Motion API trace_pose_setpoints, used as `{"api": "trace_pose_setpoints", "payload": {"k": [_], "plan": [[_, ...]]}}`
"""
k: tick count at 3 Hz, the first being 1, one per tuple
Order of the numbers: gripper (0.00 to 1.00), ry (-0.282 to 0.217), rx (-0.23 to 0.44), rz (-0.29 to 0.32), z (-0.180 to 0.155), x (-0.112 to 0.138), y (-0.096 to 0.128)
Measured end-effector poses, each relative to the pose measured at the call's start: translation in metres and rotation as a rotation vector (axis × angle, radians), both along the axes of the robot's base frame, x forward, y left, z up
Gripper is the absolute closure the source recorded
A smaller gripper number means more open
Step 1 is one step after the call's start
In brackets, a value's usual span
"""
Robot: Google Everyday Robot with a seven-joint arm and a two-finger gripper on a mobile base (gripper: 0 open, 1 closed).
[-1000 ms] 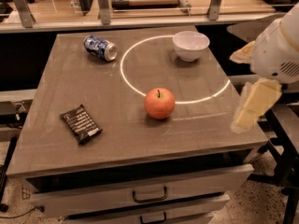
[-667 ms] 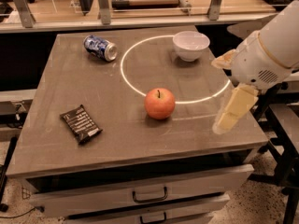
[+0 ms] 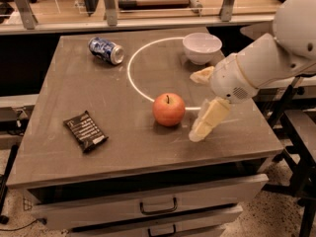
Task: Move apple near pepsi can
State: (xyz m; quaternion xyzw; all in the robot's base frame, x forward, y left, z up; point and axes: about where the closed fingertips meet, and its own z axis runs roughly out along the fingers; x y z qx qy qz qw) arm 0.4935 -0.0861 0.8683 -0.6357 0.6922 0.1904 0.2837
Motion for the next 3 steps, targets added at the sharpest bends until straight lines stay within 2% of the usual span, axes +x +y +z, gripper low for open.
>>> {"api": "trace_pose_setpoints", "payload": {"k": [1, 2, 3], "plan": [[0.00, 0.005, 0.055, 0.020, -0.012, 0.010, 0.020], [0.18, 0.022, 0.094, 0.016, -0.022, 0.012, 0.032], [0.41, 0.032, 0.123, 0.007, -0.025, 0.015, 0.036]]}}
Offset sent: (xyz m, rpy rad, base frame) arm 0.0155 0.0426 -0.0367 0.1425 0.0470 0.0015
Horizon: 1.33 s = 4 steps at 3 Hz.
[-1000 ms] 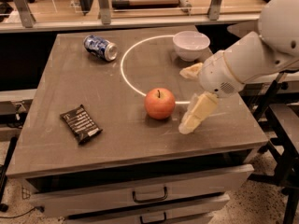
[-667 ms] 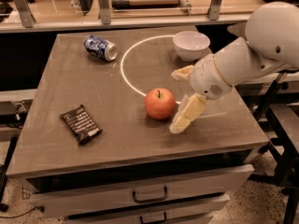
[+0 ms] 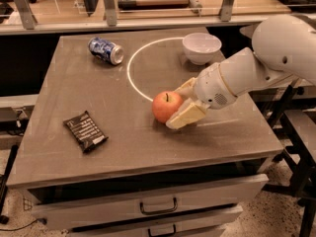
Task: Move apple near pepsi can
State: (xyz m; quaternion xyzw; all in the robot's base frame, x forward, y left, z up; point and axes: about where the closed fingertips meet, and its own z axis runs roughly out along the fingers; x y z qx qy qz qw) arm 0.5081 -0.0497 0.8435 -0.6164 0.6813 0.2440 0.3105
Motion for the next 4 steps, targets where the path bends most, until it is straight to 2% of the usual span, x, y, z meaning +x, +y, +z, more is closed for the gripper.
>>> {"api": "trace_pose_setpoints", "payload": {"k": [1, 2, 3, 4], "plan": [[0.64, -0.019, 0.024, -0.032, 0.011, 0.007, -0.008], [0.87, -0.072, 0.024, -0.087, 0.040, 0.017, -0.032], [1.00, -0.077, 0.024, -0.085, 0.042, 0.017, -0.031], [1.00, -0.079, 0.031, -0.082, 0.042, 0.017, -0.028]]}}
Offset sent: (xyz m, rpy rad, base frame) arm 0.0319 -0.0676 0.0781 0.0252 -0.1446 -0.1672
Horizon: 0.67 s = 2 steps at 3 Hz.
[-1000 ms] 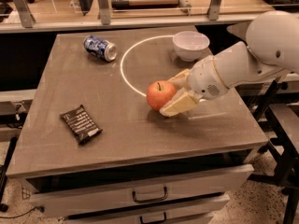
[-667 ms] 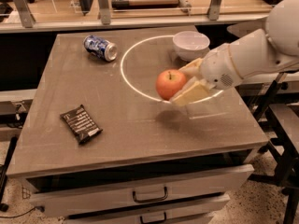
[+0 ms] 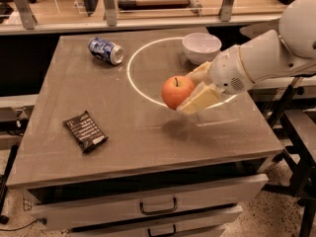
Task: Move apple near pepsi can
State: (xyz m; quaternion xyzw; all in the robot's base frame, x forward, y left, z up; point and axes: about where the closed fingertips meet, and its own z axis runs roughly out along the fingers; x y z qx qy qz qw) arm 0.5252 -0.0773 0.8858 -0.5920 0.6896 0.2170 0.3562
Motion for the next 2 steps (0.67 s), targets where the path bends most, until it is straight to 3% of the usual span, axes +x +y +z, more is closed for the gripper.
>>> {"api": "trace_pose_setpoints", "payload": {"k": [1, 2], "plan": [[1.00, -0.005, 0.015, 0.007, 0.001, 0.000, 0.007], [1.00, -0.018, 0.040, 0.021, 0.003, 0.026, 0.033]]}}
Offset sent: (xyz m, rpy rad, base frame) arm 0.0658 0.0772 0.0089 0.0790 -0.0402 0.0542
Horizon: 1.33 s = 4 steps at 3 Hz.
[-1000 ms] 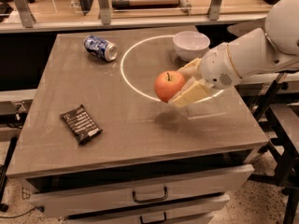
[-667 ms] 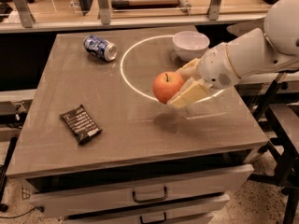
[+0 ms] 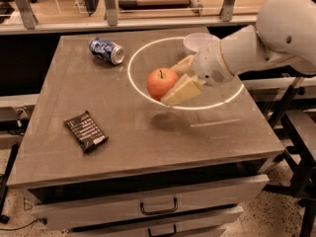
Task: Move apple near pepsi can
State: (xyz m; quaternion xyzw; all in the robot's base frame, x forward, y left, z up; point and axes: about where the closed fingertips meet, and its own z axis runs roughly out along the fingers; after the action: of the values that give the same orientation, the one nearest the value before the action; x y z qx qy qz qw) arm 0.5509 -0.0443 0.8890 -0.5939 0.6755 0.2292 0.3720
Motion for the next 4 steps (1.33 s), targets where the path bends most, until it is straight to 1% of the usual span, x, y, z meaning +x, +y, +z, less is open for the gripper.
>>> {"api": "trace_pose_setpoints", "payload": {"k": [1, 2, 3, 4], "plan": [[1.00, -0.053, 0.010, 0.069, 0.010, 0.060, 0.053], [1.00, -0.097, 0.023, 0.095, 0.025, 0.107, 0.086], [1.00, -0.081, 0.050, 0.038, 0.017, 0.150, 0.106], [1.00, -0.021, 0.085, -0.050, 0.000, 0.173, 0.117]]}}
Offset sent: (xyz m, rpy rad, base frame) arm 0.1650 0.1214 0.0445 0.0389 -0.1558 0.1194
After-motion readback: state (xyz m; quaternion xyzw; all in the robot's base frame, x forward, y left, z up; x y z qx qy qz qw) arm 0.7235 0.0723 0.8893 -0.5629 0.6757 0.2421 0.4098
